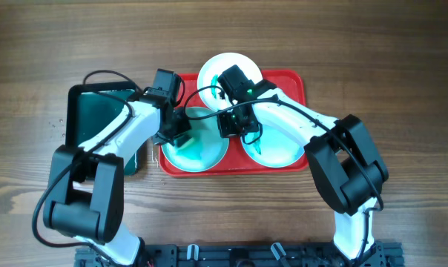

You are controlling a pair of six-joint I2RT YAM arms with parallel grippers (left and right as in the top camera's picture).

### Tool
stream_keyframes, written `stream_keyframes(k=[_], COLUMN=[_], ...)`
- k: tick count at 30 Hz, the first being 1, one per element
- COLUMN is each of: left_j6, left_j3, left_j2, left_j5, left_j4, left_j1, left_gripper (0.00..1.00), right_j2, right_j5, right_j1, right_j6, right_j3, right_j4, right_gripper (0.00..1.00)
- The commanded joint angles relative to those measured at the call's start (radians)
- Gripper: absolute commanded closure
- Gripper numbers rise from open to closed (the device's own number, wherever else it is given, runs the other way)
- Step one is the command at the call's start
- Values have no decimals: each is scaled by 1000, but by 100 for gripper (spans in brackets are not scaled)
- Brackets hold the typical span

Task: Clean dirty plates on tray and stack at the side
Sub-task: 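Lift the teal plate off the red tray with the right gripper, carry right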

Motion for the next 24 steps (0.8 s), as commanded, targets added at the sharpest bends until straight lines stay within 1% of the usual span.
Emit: stream_keyframes(k=[1, 4, 5, 7, 9, 10, 12, 13, 15, 17, 19, 21, 24], left_j6=[-33, -33, -33, -32, -32, -32, -32, -32, -23, -20, -21, -21, -21], left_j3=[22, 26, 26, 26, 26, 26, 26, 26, 19, 16, 16, 16, 16], left_j2=[-80, -188, -233, -337, -416, -469, -523, -537, -531, -523, -510, -507, -506], left_j5=[-353, -356, -328, -213, -114, -43, 27, 50, 51, 51, 51, 51, 51], left_j4=[-117, -137, -139, -140, -140, -146, -161, -191, -217, -236, -246, -247, -256], left_j1=[8, 8, 8, 28, 76, 130, 232, 330, 395, 434, 483, 509, 525], left_gripper=[96, 96, 96, 96, 96, 96, 96, 96, 96, 96, 96, 96, 96], right_j2=[19, 18, 18, 14, 6, -2, -31, -61, -85, -108, -132, -134, -134], right_j5=[26, 26, 24, -18, -54, -53, -2, 101, 234, 391, 631, 767, 996], right_j1=[0, 0, 0, 0, 0, 0, 2, 15, 44, 85, 164, 235, 336], right_j6=[14, 14, 14, 4, -48, -67, -92, -97, -120, -120, -121, -150, -201], right_j3=[2, 2, 2, 19, 51, 80, 151, 212, 270, 312, 361, 396, 399], right_j4=[-6, -9, -8, -8, -20, -46, -121, -181, -238, -280, -338, -375, -379], right_gripper=[96, 96, 96, 96, 96, 96, 96, 96, 96, 96, 96, 96, 96])
